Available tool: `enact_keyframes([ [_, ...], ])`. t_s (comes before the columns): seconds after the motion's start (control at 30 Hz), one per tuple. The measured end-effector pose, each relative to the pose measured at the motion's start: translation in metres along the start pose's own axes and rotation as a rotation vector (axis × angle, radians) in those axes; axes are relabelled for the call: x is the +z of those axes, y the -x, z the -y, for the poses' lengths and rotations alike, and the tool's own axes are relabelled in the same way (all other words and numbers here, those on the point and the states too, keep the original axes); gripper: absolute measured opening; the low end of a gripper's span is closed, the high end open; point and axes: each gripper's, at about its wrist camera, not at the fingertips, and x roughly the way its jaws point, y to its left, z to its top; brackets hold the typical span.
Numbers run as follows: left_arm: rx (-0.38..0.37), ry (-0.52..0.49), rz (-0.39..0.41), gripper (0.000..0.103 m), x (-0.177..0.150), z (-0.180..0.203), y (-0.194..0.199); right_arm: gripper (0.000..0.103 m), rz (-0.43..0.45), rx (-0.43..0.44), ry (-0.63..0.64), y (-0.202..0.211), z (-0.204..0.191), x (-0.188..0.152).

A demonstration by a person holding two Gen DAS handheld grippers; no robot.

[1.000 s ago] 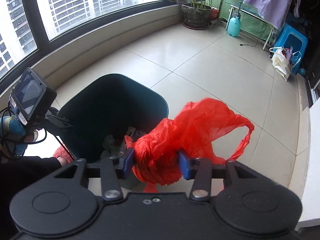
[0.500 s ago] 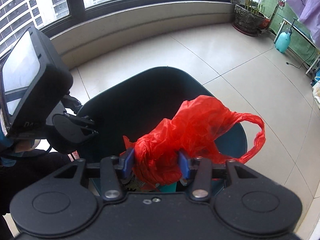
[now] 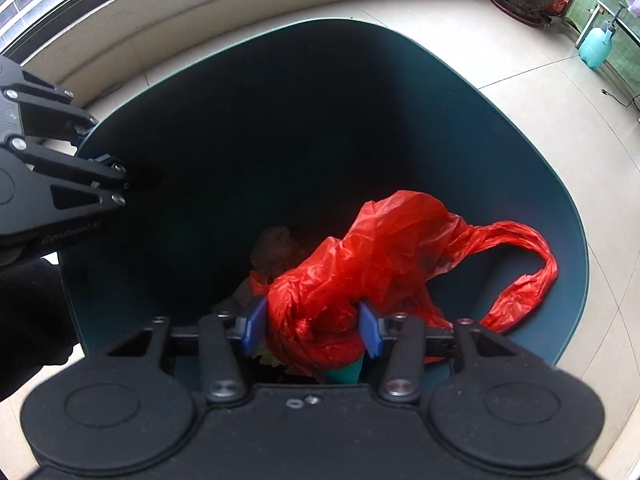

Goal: Collect trash
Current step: 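Carry the red plastic bag into the teal bin and open right tool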

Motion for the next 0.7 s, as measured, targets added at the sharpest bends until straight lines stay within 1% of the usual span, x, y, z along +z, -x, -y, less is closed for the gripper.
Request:
enact_keyframes([
  [0.13,0.003,-0.002,-0.002,0.017,0.000,0.001,-0.001,0.055,-0.006,0.006,0.006,-0.001,-0.002,-0.001],
  [0.23,0.004,-0.004,-0.005,0.017,0.000,0.002,-0.002,0.063,0.015,0.010,0.000,0.006,-0.003,-0.005],
  [0.43,0.007,-0.005,-0.008,0.017,0.002,0.003,-0.003,0.063,0.077,0.050,-0.050,0.037,0.004,-0.013],
  [0.57,0.012,-0.008,-0.006,0.017,0.002,0.004,-0.003,0.068,0.126,0.072,-0.081,0.066,0.010,-0.017],
  [0.7,0.016,-0.012,-0.007,0.017,0.001,0.005,-0.003,0.068,0.160,0.072,-0.109,0.088,0.018,-0.017],
])
